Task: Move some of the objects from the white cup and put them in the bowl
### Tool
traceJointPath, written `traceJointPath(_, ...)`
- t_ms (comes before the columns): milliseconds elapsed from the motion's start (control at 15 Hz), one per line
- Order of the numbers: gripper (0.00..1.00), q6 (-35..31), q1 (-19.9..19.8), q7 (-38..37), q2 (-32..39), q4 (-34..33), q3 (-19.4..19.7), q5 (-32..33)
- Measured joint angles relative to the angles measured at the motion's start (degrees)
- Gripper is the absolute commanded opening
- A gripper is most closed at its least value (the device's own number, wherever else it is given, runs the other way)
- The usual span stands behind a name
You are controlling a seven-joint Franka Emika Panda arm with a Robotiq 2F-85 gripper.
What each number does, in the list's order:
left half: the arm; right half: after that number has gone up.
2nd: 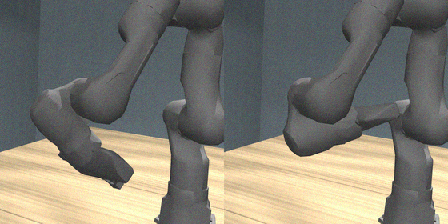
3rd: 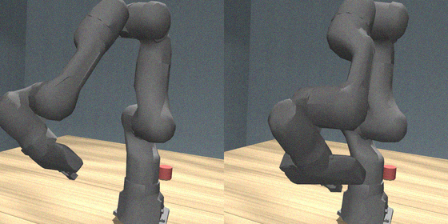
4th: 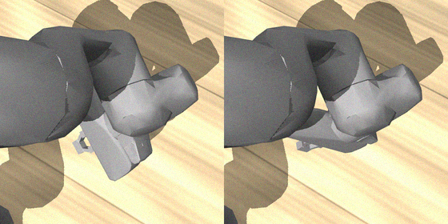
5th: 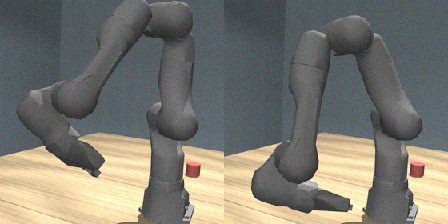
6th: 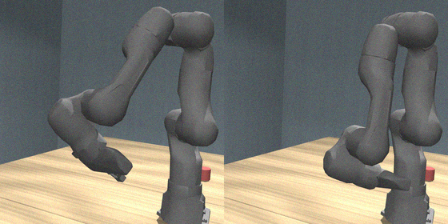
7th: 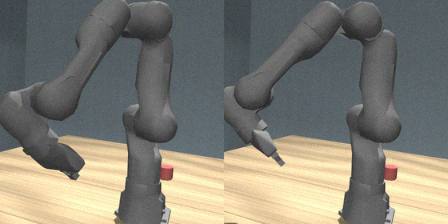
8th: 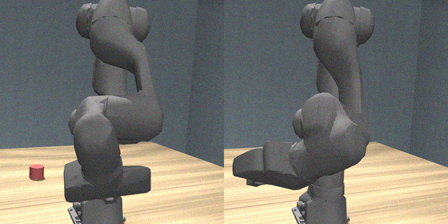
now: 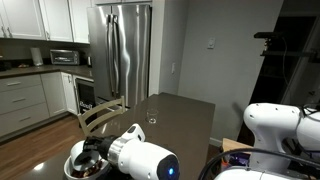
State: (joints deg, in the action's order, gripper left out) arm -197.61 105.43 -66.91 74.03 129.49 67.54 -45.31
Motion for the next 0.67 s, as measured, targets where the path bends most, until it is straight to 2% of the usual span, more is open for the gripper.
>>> traceJointPath(667, 0.06, -0.1, -1.2, 0.5, -0.8, -0.1, 0.5, -0.2)
